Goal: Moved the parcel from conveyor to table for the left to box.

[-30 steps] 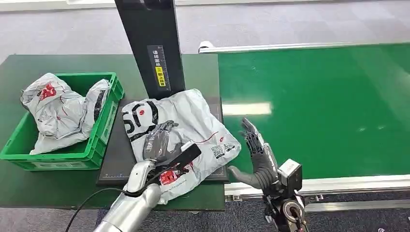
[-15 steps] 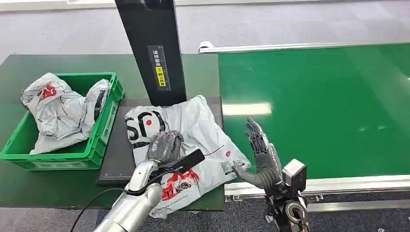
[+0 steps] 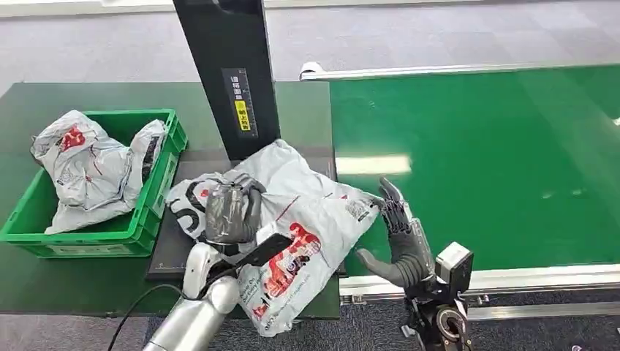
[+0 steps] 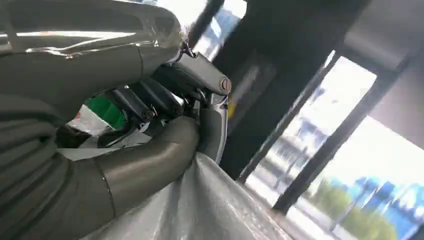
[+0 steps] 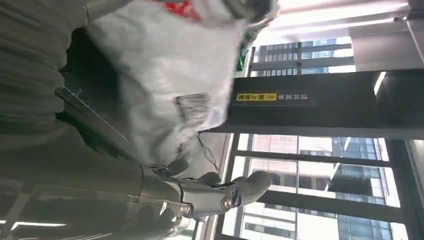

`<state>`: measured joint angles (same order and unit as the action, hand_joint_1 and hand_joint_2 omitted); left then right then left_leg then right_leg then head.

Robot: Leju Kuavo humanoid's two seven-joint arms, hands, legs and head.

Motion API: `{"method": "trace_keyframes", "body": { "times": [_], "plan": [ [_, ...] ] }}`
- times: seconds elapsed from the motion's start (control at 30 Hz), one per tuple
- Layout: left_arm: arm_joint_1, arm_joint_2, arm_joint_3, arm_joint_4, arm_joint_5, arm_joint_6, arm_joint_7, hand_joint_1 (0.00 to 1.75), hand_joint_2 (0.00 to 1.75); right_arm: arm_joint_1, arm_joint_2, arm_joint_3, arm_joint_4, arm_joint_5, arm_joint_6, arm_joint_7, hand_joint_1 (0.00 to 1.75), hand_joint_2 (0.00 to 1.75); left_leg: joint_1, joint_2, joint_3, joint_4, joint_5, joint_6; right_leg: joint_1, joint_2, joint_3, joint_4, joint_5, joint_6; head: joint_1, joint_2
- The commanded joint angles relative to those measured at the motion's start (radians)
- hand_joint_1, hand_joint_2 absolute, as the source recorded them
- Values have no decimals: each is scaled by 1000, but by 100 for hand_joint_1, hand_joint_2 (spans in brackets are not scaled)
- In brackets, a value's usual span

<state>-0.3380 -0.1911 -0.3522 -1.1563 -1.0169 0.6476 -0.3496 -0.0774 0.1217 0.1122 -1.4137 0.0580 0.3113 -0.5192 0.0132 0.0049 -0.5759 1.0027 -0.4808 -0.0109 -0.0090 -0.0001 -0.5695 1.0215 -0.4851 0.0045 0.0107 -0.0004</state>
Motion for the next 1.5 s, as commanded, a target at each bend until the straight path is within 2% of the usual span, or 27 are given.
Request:
{"method": "trace_keyframes", "body": {
  "times": [0.03,0.1,0.33,0.47,0.5,0.53,0.57,0.63,0.67,0.7,0.77,0.8,0.83,0.9,0.97,1.03,1.07,1.13,1.17,1.23,1.3,1.4,1.5],
  "plan": [
    [130,-138,375,-511,-123,51,-349,175,175,-21,-29,-2,71,-41,-21,1,0,175,1,3,-2,2,-1,1,1,3,-2,0,1,0,0,0],
    [121,-124,394,-656,-162,51,-349,175,175,-24,-33,10,89,-48,-22,-6,0,175,0,3,-1,0,0,1,0,3,-2,0,1,0,0,0],
    [11,-88,550,-706,-238,51,-349,175,175,-26,-56,37,105,-66,-34,-22,0,175,1,3,0,0,0,0,1,2,-1,0,1,0,0,0],
    [-109,-104,746,-544,-315,51,-349,175,175,-12,-59,40,98,-79,-45,-22,0,175,0,2,1,-2,1,0,0,2,0,-2,1,0,0,0],
    [-173,-82,804,-436,-348,51,-302,175,175,3,-56,38,83,-78,-55,-13,0,175,0,0,2,-4,3,0,0,0,2,-3,2,-1,0,0],
    [-197,-59,806,-404,-365,51,-274,175,175,8,-55,38,78,-78,-55,-13,0,175,0,0,2,-2,1,0,0,0,1,-1,1,0,0,0],
    [-241,8,803,-321,-443,51,-147,175,175,14,-52,37,70,-78,-55,-13,0,175,0,-2,2,-3,3,0,0,-2,2,-2,1,-1,1,0],
    [-285,98,755,-232,-461,51,-39,175,175,14,-50,36,66,-75,-56,-12,0,175,0,-3,2,-3,3,0,0,-3,2,-1,1,-1,0,0],
    [-285,98,755,-232,-461,51,-39,175,175,14,-50,36,66,-75,-56,-12,0,175,0,-3,2,-2,2,0,0,-3,1,0,0,-1,0,0],
    [-305,241,618,-90,-554,51,223,175,175,11,-49,31,66,-73,-57,-10,0,175,0,-3,2,-2,2,0,0,-3,2,0,0,-1,2,0],
    [-305,241,618,-90,-554,51,223,175,175,11,-49,31,66,-73,-57,-10,0,175,0,-1,3,-3,3,-1,0,-1,1,-1,2,-2,0,0],
    [-397,406,362,139,-554,51,507,175,175,5,-48,23,65,-70,-57,-5,0,175,0,0,3,-3,3,-1,0,-1,1,0,2,-2,0,0],
    [-495,429,249,353,-554,40,625,175,175,4,-47,17,65,-66,-54,1,0,175,0,-3,2,-4,4,-1,0,-4,1,-1,2,-3,1,0],
    [-520,429,242,390,-554,51,626,175,175,3,-48,14,65,-64,-54,2,0,175,2,-12,-2,0,5,-1,2,-13,0,1,0,-2,0,0],
    [-520,429,242,390,-554,51,626,175,175,3,-48,14,65,-64,-54,2,0,175,2,-3,0,0,5,-1,2,-4,-2,1,1,-2,1,0],
    [-520,429,242,390,-554,51,626,175,175,3,-48,14,65,-64,-54,2,0,175,2,-2,0,-1,4,-1,2,-2,0,0,2,-1,0,0],
    [-557,470,131,463,-554,-25,753,175,175,0,-46,17,71,-57,-47,6,0,175,2,0,1,-2,4,0,1,0,1,-1,2,-1,1,0],
    [-631,494,52,615,-554,-82,816,175,175,-16,-43,22,88,-54,-33,7,0,175,2,1,0,0,4,-1,2,0,0,1,2,-2,1,0],
    [-678,500,33,715,-554,-133,819,175,175,-25,-41,20,99,-54,-34,5,0,175,2,1,0,-1,4,-1,2,0,0,0,2,-2,0,0],
    [-705,500,26,762,-554,-147,819,175,175,-32,-42,18,106,-53,-34,5,0,175,2,-1,-1,0,4,-2,2,-1,-2,1,2,-2,1,0],
    [-726,489,23,824,-554,-231,822,175,175,-34,-41,16,111,-53,-32,6,0,175,2,0,0,-1,5,-2,2,0,-2,0,3,-2,1,0],
    [-730,459,-69,890,-554,-473,843,175,175,-34,-37,9,111,-44,-24,1,0,175,2,2,0,-1,4,-1,2,2,-2,0,3,-2,0,0],
    [-713,451,-74,883,-554,-482,857,175,175,-37,-36,7,116,-42,-23,0,0,175,2,1,1,-2,5,-1,2,0,-1,-1,3,-2,0,0]
  ]
}}
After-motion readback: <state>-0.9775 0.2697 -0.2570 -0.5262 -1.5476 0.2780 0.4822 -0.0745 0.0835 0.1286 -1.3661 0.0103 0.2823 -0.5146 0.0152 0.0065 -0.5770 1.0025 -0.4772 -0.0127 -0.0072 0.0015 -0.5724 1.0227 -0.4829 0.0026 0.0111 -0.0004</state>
